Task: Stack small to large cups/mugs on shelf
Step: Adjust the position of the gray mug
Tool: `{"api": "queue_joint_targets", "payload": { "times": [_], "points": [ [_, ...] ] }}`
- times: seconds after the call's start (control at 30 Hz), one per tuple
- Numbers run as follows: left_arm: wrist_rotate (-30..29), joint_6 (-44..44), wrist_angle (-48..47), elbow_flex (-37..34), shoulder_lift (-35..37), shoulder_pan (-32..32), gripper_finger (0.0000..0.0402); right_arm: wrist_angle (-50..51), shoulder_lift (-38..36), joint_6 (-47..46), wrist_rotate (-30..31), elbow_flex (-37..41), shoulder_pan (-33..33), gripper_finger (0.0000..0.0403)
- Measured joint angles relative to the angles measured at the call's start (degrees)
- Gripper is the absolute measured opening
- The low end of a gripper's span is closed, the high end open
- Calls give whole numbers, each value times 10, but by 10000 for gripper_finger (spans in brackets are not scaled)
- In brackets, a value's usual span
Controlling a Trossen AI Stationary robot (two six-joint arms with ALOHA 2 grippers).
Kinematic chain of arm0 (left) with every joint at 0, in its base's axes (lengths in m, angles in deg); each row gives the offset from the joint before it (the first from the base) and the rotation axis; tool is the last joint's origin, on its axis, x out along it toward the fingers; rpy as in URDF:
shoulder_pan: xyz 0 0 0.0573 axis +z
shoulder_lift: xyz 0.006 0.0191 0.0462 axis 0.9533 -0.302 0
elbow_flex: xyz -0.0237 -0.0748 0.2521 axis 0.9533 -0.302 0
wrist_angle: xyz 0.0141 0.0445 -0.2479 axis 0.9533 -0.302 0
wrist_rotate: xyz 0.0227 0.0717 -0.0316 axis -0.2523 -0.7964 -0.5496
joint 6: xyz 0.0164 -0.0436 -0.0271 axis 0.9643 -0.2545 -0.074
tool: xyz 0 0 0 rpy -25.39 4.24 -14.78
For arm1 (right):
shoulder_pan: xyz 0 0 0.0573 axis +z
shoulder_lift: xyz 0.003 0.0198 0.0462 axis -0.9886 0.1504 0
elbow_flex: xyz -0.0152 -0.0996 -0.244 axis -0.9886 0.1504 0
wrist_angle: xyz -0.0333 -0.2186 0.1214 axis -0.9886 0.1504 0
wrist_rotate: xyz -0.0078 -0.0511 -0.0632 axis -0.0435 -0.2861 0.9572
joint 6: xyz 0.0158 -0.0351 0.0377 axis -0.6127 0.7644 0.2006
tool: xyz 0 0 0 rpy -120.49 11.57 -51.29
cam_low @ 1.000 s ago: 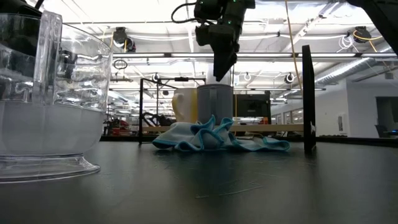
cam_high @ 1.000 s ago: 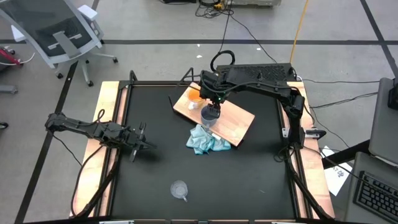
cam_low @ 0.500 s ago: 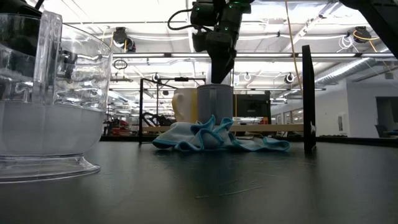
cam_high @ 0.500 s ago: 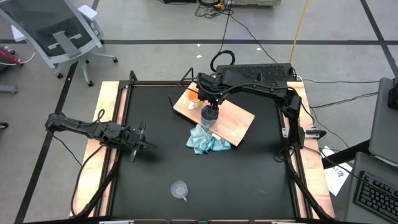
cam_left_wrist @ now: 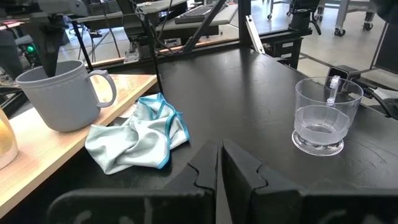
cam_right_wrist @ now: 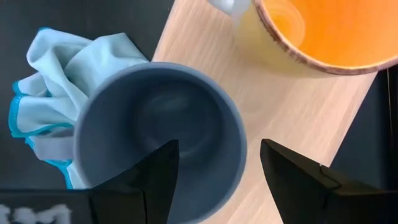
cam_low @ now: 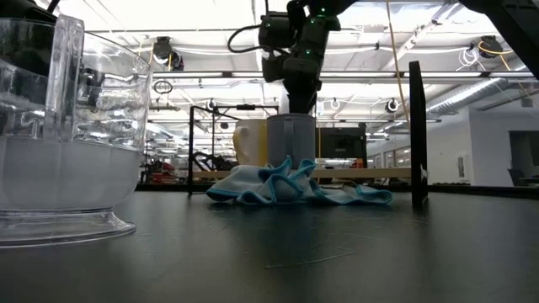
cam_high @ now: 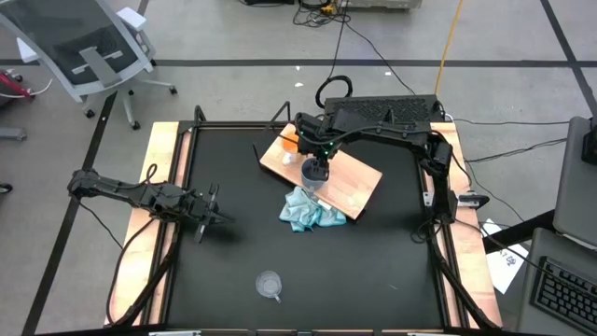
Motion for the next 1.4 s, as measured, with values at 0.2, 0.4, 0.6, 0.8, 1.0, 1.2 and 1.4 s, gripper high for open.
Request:
{"api": "queue_joint_targets", "payload": {
  "times": [0.2,0.4,0.6,0.8,1.0,1.2,1.4],
  "points": [
    [1,3,0,0,0,0,24,0,0,0,0,1,0,217],
    [1,3,0,0,0,0,24,1,0,-7,-2,1,0,201],
    [1,3,0,0,0,0,24,-1,0,-7,-3,1,0,169],
    [1,3,0,0,0,0,24,-13,0,-7,-3,7,0,146],
    [1,3,0,0,0,0,24,-19,0,-5,-3,29,-2,130],
    [1,3,0,0,0,0,24,-19,0,-2,-3,42,-5,115],
    [1,9,0,0,0,0,24,-26,0,-1,-3,42,-8,96]
  ]
}}
